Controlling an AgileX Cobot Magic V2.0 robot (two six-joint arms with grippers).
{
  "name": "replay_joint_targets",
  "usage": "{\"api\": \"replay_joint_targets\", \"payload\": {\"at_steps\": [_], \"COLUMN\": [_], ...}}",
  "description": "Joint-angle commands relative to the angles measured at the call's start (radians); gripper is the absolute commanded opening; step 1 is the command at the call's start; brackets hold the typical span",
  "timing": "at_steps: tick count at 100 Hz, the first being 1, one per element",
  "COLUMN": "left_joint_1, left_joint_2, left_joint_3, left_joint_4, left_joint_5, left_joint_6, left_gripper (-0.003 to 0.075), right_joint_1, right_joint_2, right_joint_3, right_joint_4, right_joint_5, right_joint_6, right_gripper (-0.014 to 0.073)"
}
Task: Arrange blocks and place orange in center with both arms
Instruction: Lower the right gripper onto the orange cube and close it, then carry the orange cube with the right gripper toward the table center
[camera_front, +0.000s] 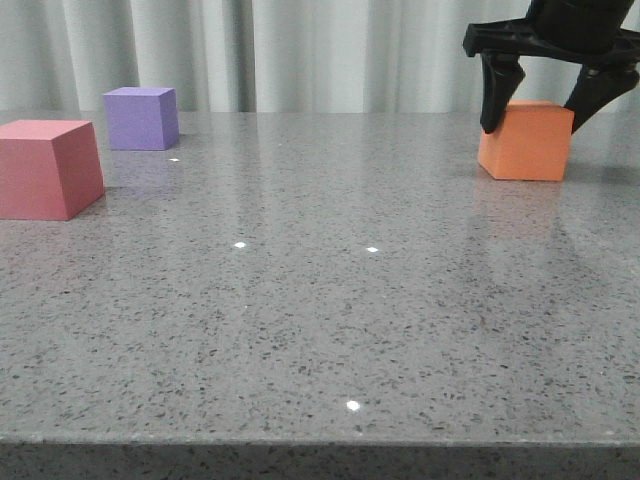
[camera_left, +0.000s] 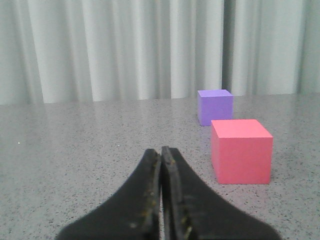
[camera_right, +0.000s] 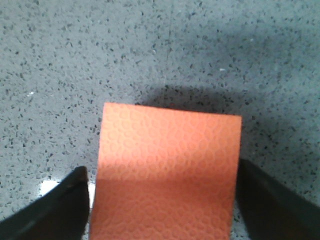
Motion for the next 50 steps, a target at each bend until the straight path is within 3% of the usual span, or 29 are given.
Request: {"api": "replay_joint_targets", "payload": {"at_steps": [1, 8, 25, 50], "left_joint_1": [0.001, 0.001, 0.001, 0.001], "left_joint_2": [-0.031, -0.031, -0.031, -0.031], "left_joint_3": [0.043, 0.043, 0.043, 0.043], "left_joint_4": [0.001, 0.001, 0.001, 0.001], "left_joint_5": [-0.081, -0.081, -0.081, -0.081], "left_joint_6": [-0.004, -0.004, -0.004, -0.004], "left_gripper": [-0.0019, -0.0019, -0.0019, -0.0019], "right_joint_1": [0.001, 0.001, 0.016, 0.156], "right_joint_2": [-0.052, -0.052, -0.054, -0.054], "right_joint_3": [-0.038, -0.052, -0.139, -0.271], "right_joint_4": [-0.013, -0.013, -0.012, -0.035], "right_joint_5": [-0.033, -0.019, 0.072, 0.106], "right_joint_6": [-0.011, -0.011, 0.027, 0.146], "right_gripper": [0.0447, 0.0390, 0.0387, 0.0387]}}
